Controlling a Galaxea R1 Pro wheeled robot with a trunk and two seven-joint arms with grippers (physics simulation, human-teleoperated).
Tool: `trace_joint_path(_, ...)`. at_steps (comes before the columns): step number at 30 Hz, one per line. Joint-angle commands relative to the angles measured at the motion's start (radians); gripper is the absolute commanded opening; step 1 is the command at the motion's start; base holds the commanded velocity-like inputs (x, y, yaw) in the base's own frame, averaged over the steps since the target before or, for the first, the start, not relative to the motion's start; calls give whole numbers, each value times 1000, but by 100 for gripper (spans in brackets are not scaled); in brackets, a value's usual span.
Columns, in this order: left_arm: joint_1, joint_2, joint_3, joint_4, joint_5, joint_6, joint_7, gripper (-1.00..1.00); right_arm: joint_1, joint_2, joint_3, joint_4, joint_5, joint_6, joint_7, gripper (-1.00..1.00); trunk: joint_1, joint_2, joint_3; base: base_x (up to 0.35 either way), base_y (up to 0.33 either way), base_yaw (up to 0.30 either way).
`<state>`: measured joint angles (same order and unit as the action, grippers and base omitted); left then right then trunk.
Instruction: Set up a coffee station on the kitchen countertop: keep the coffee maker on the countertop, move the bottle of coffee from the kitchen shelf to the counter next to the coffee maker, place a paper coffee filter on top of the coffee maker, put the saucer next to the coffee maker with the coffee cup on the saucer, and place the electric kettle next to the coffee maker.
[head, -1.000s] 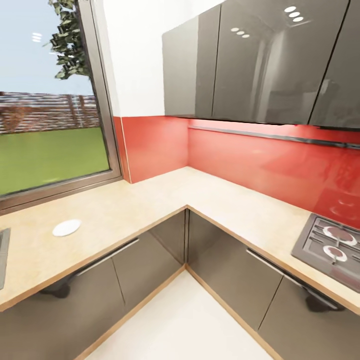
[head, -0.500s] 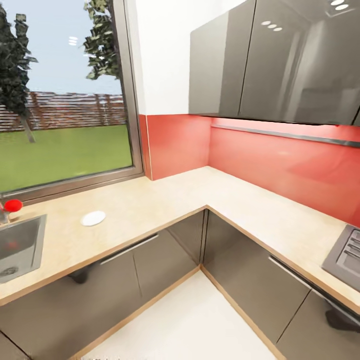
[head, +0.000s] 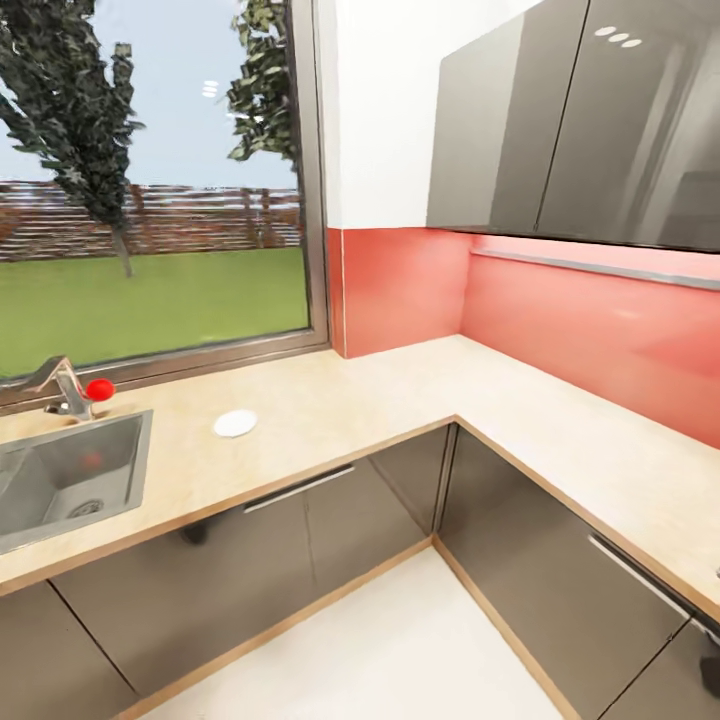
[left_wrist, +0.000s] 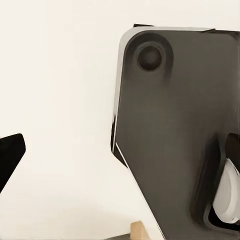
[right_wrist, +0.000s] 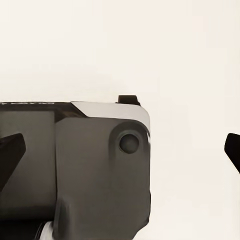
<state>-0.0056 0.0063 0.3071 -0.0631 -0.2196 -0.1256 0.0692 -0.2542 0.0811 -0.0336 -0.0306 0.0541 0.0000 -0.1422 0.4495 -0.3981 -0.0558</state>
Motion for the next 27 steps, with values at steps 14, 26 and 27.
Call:
trace_joint_path(14,0,0,7,1,-11,-4,3,100,-1,0,-4,0,5,0,-3,100,1,-2,-2,0,0,282)
trace_joint_path(26,-1,0,7,1,-11,-4,3,100,0,1,-3,0,4,0,-3,100,1,-2,-2,0,0,282)
trace_joint_path(27,0,0,7,1,-11,-4,3,100,-1,1,-3,0,4,0,-3,100,1,-2,-2,0,0,282)
